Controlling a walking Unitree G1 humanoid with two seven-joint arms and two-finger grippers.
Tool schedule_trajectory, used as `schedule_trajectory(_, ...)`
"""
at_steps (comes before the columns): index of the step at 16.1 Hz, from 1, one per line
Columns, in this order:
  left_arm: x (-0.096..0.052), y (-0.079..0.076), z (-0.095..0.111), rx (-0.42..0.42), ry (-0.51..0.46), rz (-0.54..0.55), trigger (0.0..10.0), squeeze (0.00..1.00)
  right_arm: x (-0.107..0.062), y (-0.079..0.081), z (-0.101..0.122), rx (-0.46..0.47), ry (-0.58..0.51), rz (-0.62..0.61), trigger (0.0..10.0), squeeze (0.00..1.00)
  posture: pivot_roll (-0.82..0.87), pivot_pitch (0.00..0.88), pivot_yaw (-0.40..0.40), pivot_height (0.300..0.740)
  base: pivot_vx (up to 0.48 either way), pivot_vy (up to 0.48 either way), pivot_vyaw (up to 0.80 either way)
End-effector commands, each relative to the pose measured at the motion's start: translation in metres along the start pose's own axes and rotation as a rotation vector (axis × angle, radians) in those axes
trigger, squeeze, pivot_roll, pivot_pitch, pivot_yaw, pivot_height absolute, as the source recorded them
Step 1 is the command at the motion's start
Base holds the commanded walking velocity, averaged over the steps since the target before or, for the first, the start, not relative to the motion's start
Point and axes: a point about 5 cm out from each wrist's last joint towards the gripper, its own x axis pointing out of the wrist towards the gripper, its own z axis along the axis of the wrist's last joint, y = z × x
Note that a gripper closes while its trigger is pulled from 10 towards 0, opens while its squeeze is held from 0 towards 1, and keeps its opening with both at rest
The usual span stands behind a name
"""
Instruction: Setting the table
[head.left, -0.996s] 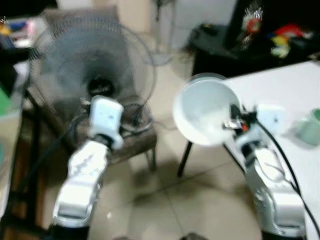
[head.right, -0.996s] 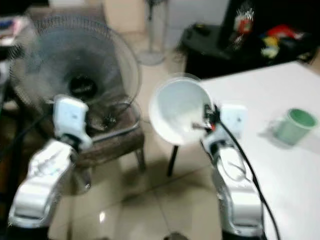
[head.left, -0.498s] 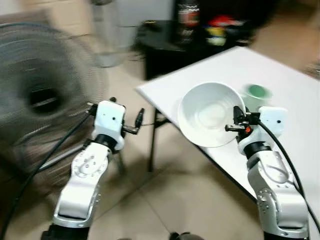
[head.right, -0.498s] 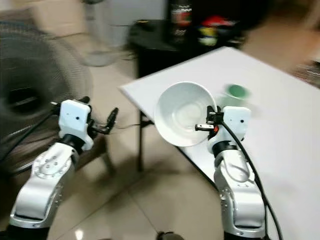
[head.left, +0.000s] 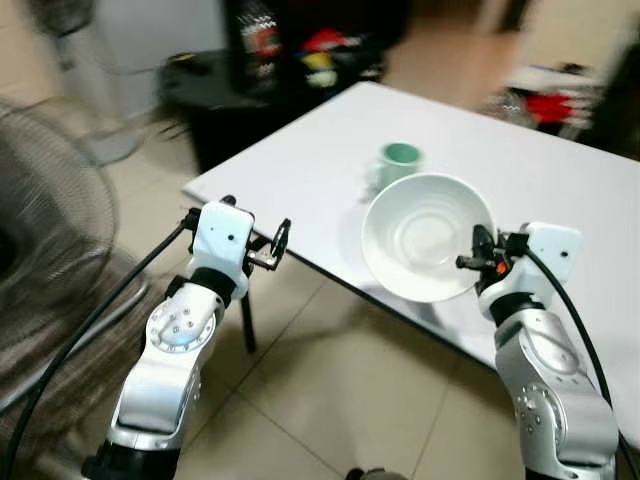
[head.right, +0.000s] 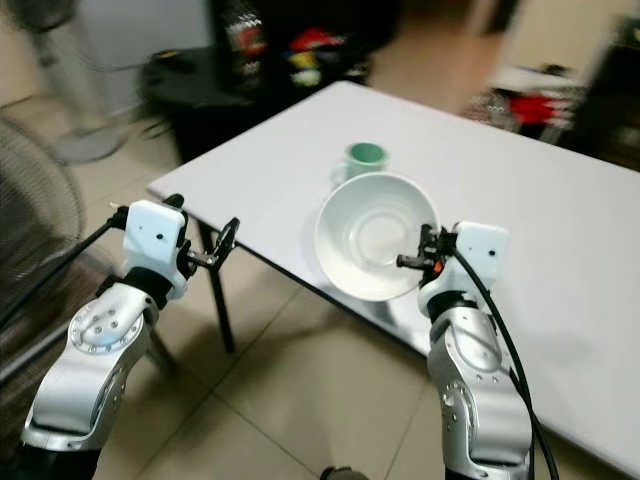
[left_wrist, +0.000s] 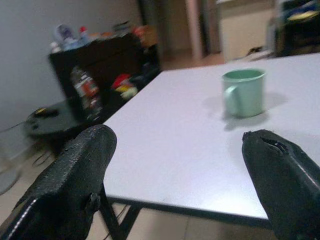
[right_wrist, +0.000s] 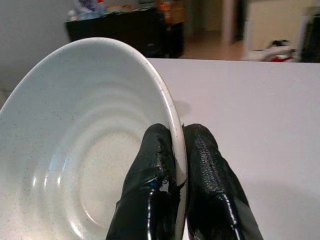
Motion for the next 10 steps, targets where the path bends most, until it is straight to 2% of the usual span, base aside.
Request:
schedule_trajectory(1,0.001,0.0039,-0.0002,0.016,0.004,0.003,10.0,0.0,-0.0017,0.0031,0.0082,0.027,-0.032,0.006,10.0,0.0,0.03,0.0,0.022,0.74,0.0,0.409,-0.8)
schedule_trajectory(4,0.0018,0.0062,-0.0002,0.02,0.002,0.004,10.0,0.0,-0.001,0.0027,0.0069,0.049,-0.019,-0.002,10.0,0.0,0.04,0.0,0.017,0.74,0.0,0.409,-0.8)
schedule_trajectory(5,0.0007,0.0061,-0.0014,0.011,0.012,0.003,10.0,0.0,-0.0005,0.0028,0.0065,0.061,-0.015,-0.002,10.0,0.0,0.04,0.0,0.015,0.74,0.0,0.0,-0.48)
schedule_trajectory(10,-0.0005,0.0054,-0.0035,-0.021,0.017,-0.009,10.0,0.0,0.002,0.006,0.0099,0.057,-0.022,0.041,10.0,0.0,0.04,0.0,0.013,0.74,0.0,0.0,0.0)
